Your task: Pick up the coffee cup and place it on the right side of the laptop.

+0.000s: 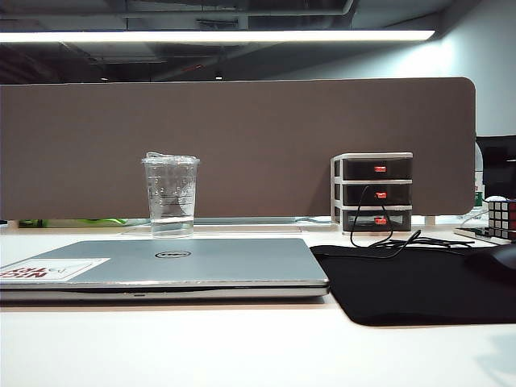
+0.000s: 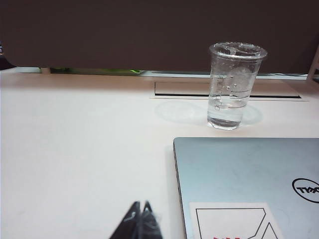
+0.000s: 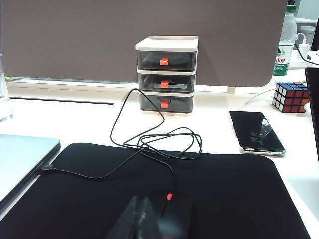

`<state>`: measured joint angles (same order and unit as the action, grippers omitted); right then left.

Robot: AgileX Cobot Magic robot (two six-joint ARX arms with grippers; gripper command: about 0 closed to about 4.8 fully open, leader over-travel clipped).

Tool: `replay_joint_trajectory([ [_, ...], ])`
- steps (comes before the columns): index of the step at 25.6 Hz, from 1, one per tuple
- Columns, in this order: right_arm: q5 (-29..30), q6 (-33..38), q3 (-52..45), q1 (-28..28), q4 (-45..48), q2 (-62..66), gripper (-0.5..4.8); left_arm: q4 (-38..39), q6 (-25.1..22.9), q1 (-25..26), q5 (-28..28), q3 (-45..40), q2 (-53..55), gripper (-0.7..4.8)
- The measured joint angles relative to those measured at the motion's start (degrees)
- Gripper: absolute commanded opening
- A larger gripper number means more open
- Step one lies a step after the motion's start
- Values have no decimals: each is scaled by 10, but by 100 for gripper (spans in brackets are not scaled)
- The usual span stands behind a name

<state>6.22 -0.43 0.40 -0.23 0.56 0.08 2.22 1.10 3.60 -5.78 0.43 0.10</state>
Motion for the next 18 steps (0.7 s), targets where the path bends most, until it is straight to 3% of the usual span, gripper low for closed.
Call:
replay_joint_trajectory([
  [13,10,19,0,0,0,0,-1,0,12,0,-6,0,0,-5],
  [15,58,73,0,0,0,0,-1,-11,37,0,-57,0,0,-5],
  [16,117,104,0,0,0,0,-1,-16,39,0,-92,0,0,-5],
  [18,183,116,0,0,0,0,-1,-16,39,0,-117,0,0,-5],
])
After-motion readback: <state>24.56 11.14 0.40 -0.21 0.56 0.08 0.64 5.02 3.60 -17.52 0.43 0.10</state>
